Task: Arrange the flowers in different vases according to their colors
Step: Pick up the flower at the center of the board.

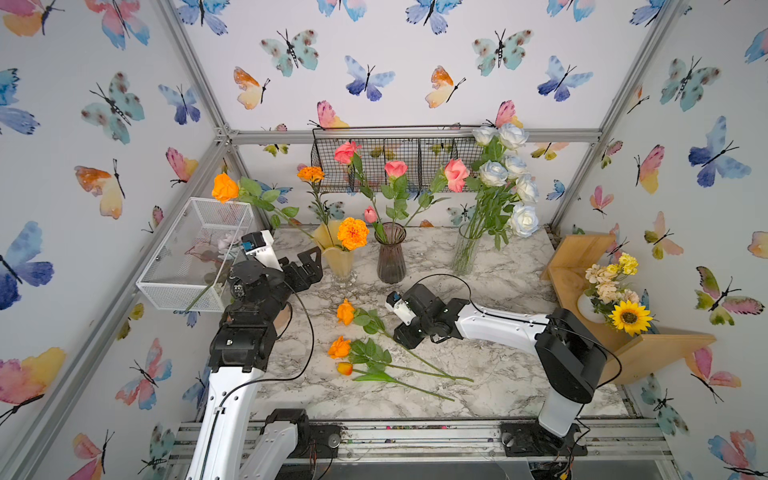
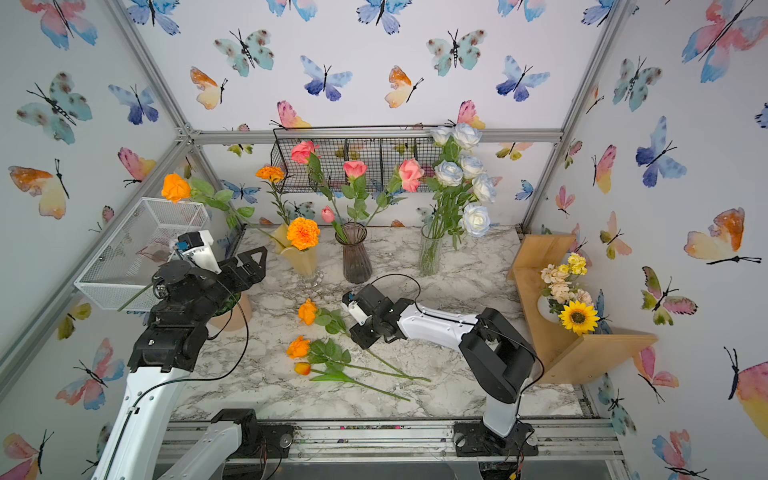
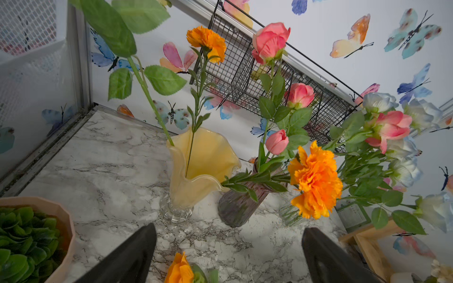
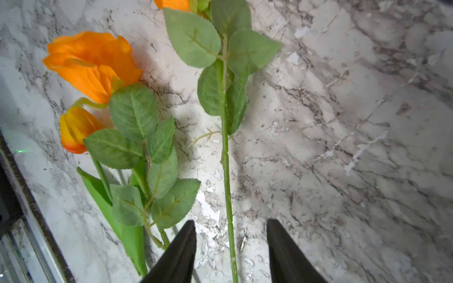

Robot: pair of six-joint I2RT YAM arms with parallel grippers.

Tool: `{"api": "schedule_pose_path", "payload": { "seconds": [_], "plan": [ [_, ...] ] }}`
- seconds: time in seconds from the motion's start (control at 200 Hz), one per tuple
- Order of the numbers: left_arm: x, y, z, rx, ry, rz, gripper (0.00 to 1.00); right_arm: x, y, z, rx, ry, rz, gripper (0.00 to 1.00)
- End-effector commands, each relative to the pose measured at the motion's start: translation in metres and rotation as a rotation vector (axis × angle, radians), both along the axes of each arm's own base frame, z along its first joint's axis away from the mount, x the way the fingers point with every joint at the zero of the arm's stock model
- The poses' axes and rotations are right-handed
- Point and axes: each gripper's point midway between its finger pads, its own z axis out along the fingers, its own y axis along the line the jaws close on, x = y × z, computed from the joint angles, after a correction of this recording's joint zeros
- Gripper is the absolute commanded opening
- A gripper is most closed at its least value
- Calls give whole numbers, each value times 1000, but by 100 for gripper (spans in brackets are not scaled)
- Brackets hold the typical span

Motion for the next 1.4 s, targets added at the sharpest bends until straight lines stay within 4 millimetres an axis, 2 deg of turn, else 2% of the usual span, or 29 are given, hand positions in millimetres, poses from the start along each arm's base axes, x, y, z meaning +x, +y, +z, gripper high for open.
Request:
{"api": "schedule_pose_path", "payload": {
  "seconds": [0.0, 0.26, 0.556, 0.861, 1.006, 1.126, 1.191, 1.276, 1.391],
  "plan": [
    [-16, -12, -14, -5, 38, -65, 99, 1, 6, 2, 25, 26, 0, 52],
    [-31, -24, -39, -37, 75, -107, 99, 1, 3, -17, -16, 41, -8, 53],
    [-49, -29, -84, -84, 140, -120, 99, 5, -4, -32, -78, 14, -16, 55],
    [-49, -29, -116, -64, 205, -114, 99, 3, -6, -47, -139, -7, -14, 52],
    [-48, -30, -128, -64, 234, -115, 99, 5, -7, -52, -149, -16, -20, 44],
    [-47, -30, -134, -67, 247, -113, 99, 6, -5, -53, -153, -18, -9, 24],
    [-47, -32, -136, -74, 250, -119, 99, 7, -3, -52, -155, -24, 1, 17],
    [-47, -35, -141, -81, 258, -131, 99, 13, -1, -45, -157, -61, 14, 14],
    [-46, -43, -145, -91, 262, -157, 99, 26, 3, -29, -165, -144, 47, 4]
  ]
}}
